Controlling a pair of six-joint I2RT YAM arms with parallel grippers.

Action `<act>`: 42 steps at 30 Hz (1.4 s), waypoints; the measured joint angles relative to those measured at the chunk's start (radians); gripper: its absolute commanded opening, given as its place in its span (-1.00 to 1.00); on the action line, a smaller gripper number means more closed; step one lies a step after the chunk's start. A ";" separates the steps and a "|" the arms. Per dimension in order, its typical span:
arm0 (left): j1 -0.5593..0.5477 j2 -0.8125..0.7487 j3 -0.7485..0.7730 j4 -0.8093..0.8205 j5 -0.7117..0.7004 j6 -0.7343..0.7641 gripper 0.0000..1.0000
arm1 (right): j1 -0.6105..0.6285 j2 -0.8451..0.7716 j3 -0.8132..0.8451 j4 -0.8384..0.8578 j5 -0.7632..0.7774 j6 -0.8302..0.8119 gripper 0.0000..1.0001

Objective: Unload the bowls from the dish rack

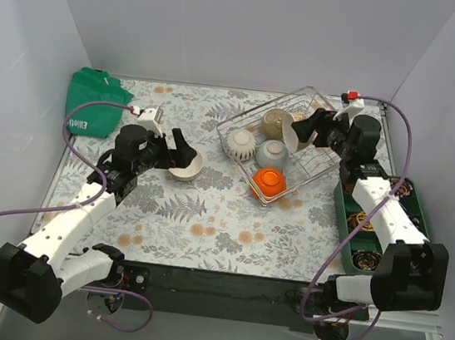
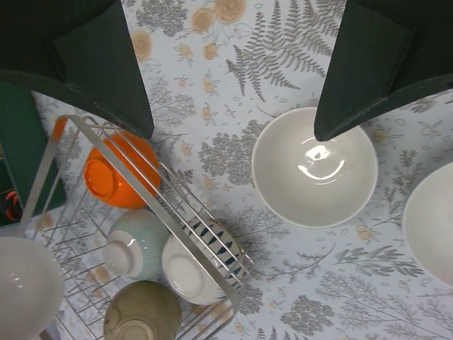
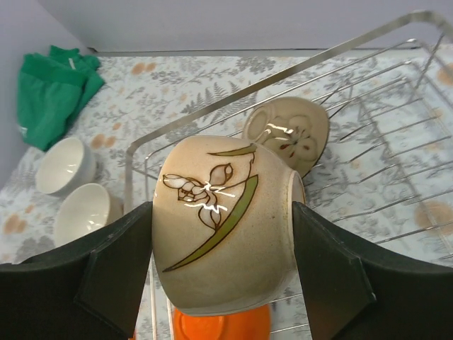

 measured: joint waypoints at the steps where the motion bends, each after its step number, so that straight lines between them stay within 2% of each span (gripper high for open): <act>1: -0.004 0.008 0.000 0.013 0.016 -0.024 0.96 | 0.001 -0.014 -0.024 0.013 -0.011 0.032 -0.75; 5: -0.050 0.058 0.004 0.087 0.050 -0.106 0.96 | 0.006 -0.072 -0.127 0.068 -0.055 0.160 -0.76; 15: -0.266 0.305 0.071 0.308 0.032 -0.216 0.96 | 0.042 -0.168 -0.284 0.234 -0.140 0.423 -0.75; 19: -0.294 0.378 0.087 0.377 0.017 -0.250 0.93 | 0.060 -0.186 -0.328 0.304 -0.167 0.507 -0.75; 26: -0.331 0.454 0.108 0.476 -0.010 -0.308 0.75 | 0.109 -0.189 -0.390 0.414 -0.198 0.626 -0.74; 29: -0.342 0.473 0.108 0.509 -0.018 -0.330 0.60 | 0.131 -0.189 -0.420 0.476 -0.201 0.673 -0.75; 31: -0.347 0.486 0.108 0.524 -0.019 -0.343 0.37 | 0.143 -0.185 -0.441 0.523 -0.206 0.710 -0.74; 33: -0.348 0.497 0.108 0.535 -0.019 -0.358 0.09 | 0.152 -0.174 -0.456 0.570 -0.213 0.740 -0.74; 34: -0.348 0.499 0.106 0.539 -0.019 -0.365 -0.19 | 0.155 -0.167 -0.464 0.592 -0.217 0.758 -0.73; 36: -0.349 0.499 0.099 0.554 -0.019 -0.381 -0.45 | 0.157 -0.153 -0.482 0.640 -0.225 0.789 -0.70; 37: -0.350 0.499 0.096 0.565 -0.015 -0.385 -0.69 | 0.158 -0.145 -0.490 0.657 -0.226 0.799 -0.69; 40: -0.360 0.489 0.078 0.575 -0.014 -0.368 -0.99 | 0.160 -0.117 -0.512 0.700 -0.224 0.835 -0.56; 42: -0.369 0.483 0.058 0.570 -0.013 -0.358 -1.00 | 0.163 -0.108 -0.513 0.707 -0.220 0.851 -0.32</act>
